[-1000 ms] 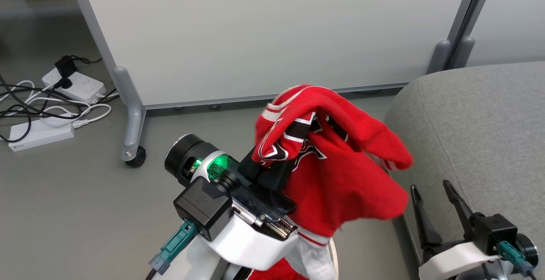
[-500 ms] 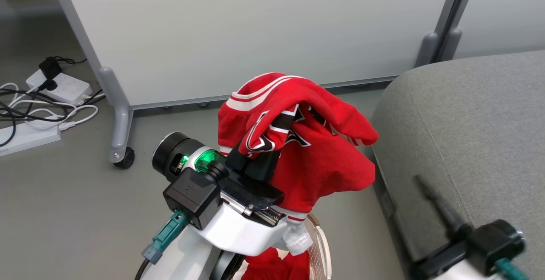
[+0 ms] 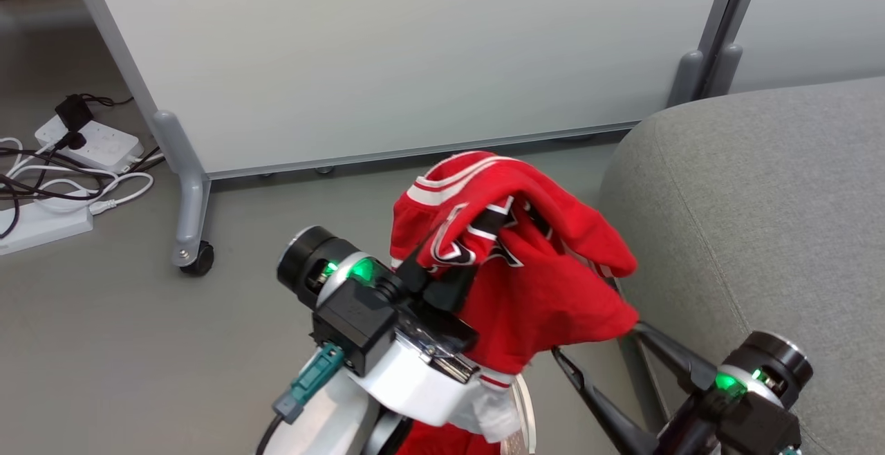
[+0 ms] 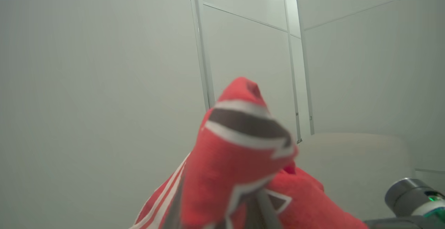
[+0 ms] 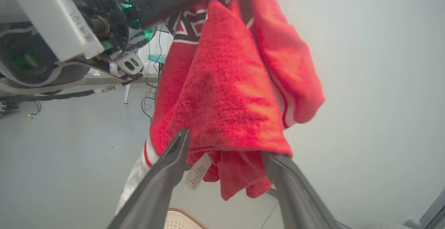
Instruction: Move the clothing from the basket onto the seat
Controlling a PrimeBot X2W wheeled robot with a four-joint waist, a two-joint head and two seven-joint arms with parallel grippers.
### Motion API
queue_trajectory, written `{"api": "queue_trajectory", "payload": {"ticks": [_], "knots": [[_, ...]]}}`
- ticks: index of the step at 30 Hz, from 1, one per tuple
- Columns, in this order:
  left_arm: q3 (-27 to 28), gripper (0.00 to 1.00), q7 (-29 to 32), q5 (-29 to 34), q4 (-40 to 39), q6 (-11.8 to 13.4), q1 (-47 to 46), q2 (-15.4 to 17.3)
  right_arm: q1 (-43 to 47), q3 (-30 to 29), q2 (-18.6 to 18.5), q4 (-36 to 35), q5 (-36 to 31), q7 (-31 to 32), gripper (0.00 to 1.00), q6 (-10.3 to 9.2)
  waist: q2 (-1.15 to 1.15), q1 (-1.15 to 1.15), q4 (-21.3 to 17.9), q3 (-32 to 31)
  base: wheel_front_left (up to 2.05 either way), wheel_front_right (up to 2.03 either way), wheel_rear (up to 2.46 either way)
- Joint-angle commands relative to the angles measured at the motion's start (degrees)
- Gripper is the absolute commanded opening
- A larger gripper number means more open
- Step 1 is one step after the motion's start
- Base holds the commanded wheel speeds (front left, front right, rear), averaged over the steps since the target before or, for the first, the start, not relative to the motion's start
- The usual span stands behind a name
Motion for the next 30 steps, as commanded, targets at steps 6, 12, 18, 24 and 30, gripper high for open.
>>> {"api": "queue_trajectory", "payload": {"ticks": [6, 12, 18, 24, 30], "knots": [[-3.88, 0.0, -0.09, -0.92, 0.75, -1.59, -0.91, 0.15, -2.45, 0.13, 0.57, 3.25, -1.87, -0.28, 1.0, 0.01, 0.0, 0.0, 1.25, -0.34, 0.0, 0.0, 0.0], [-8.38, 0.0, -0.08, -2.83, 1.88, -2.87, -0.94, 0.13, -4.77, 1.95, 1.17, 5.52, -1.96, -0.28, 1.0, 0.01, 0.0, 0.0, 2.27, -0.62, 0.0, 0.0, 0.0], [-12.38, 0.0, -0.08, -4.86, 3.31, -3.85, -1.5, 0.16, -6.66, 3.34, 2.55, 7.09, -2.4, -0.28, 1.0, 0.01, 0.0, 0.0, 2.79, -0.63, 0.0, 0.0, 0.0], [-14.19, 0.0, -0.09, -6.38, 3.89, -4.16, -1.88, 0.13, -6.87, 1.87, 4.76, 8.78, -4.65, -0.28, 0.42, 0.01, 0.0, 0.0, 3.15, -0.6, 0.0, 0.0, 0.0], [-14.54, 0.0, -0.08, -6.88, 3.99, -4.2, -1.82, 0.17, -6.43, 0.09, 6.37, 8.16, -5.01, -0.28, 0.0, 0.01, 0.0, 0.0, 3.29, -0.82, 0.0, 0.0, 0.0]]}}
